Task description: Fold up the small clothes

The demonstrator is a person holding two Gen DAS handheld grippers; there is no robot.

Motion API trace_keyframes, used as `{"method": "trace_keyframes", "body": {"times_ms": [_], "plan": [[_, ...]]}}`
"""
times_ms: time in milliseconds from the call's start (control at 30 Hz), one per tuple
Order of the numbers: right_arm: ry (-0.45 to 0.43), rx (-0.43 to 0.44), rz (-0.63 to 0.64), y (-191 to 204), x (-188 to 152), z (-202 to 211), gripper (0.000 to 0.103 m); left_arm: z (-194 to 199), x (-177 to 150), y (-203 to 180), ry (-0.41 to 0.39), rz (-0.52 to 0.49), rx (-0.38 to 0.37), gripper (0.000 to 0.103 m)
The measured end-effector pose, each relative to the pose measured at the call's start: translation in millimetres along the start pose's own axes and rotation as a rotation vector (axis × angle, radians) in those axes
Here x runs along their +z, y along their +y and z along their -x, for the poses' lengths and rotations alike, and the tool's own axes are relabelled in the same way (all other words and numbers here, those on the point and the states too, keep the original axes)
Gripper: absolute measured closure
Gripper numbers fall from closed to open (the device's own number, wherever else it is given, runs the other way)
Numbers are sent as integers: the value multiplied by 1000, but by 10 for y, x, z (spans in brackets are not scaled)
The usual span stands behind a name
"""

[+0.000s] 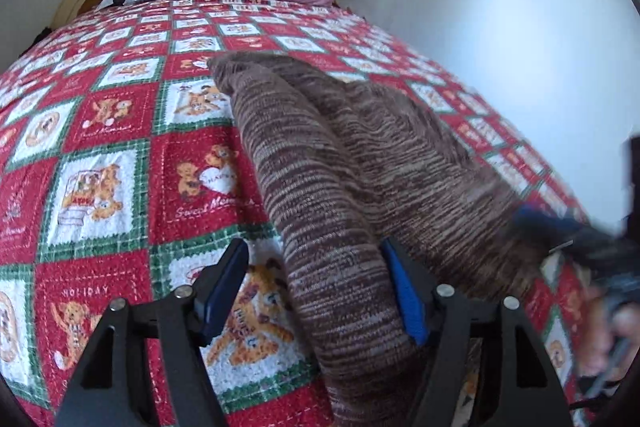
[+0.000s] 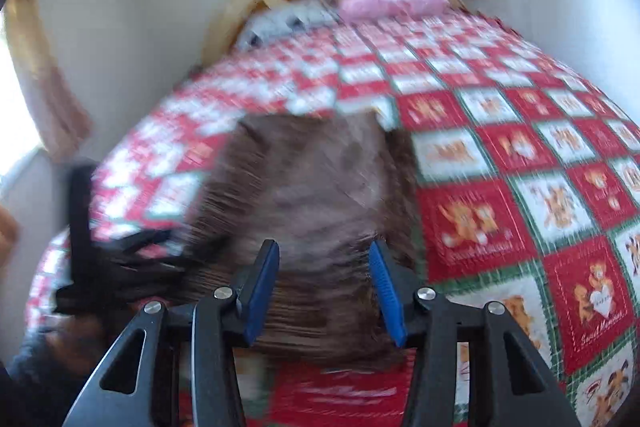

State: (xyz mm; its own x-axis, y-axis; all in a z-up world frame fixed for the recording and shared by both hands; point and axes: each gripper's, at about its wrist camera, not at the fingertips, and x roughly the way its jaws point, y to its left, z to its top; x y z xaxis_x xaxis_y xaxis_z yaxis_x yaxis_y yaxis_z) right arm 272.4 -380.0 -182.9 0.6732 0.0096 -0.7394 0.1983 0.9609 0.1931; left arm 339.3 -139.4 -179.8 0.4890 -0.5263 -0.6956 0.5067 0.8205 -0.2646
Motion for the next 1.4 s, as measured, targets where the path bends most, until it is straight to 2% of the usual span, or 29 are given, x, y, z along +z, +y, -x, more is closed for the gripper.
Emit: {"method": "trace_keyframes", "body": {"times_ms": [33,100,200,300,400,567,633,667,700,767,833,867,900,933,1067,1200,1233,1267,1300,1333,1400], "plan": [[30,-21,-30,-108,-78,-92,58,34,-19,26,-9,10,-6,26],[7,2,-45,-187,-132,-35,60,139,-48,55,-44,34,-12,23],[-26,-22,-12,-158,-70,122,60,259,-69,85,-85,47,10,19],[-111,-38,-2,-141,202,239,60,185,-47,183,-51,84,-11,18],[-99,-18,2,-89,558,109,60,107,-68,243,-14,114,-39,18],[-22,-44,23,-29,1041,-399,60,26,-96,132,29,56,-48,18],[4,-92,46,-37,1088,-584,65,19,-115,116,47,39,-58,18],[22,-108,50,-47,1083,-642,72,6,-119,101,56,32,-60,18],[83,-141,58,-87,1052,-799,72,17,-124,100,56,29,-58,18],[88,-204,75,-158,996,-854,72,29,-139,91,65,19,-58,16],[91,-209,75,-186,996,-810,72,52,-147,88,65,20,-57,16],[81,-218,84,-169,999,-758,79,73,-159,102,63,24,-60,16],[68,-219,109,-123,1002,-709,99,76,-160,115,63,33,-66,16],[63,-211,131,-75,1001,-677,102,77,-161,129,63,42,-73,16],[61,-202,154,21,1004,-621,102,87,-164,149,61,56,-86,16],[67,-190,83,-69,1048,-661,99,92,-184,127,61,38,-76,16],[70,-174,58,-104,1072,-670,94,89,-181,129,61,38,-78,16],[73,-155,35,-131,1085,-665,69,90,-182,138,60,42,-83,16],[72,-122,20,-154,1095,-649,54,89,-181,149,61,47,-90,15],[66,-96,17,-158,1099,-629,54,88,-175,160,60,53,-98,15],[64,-99,33,-141,1113,-628,54,93,-174,169,59,60,-105,15]]}}
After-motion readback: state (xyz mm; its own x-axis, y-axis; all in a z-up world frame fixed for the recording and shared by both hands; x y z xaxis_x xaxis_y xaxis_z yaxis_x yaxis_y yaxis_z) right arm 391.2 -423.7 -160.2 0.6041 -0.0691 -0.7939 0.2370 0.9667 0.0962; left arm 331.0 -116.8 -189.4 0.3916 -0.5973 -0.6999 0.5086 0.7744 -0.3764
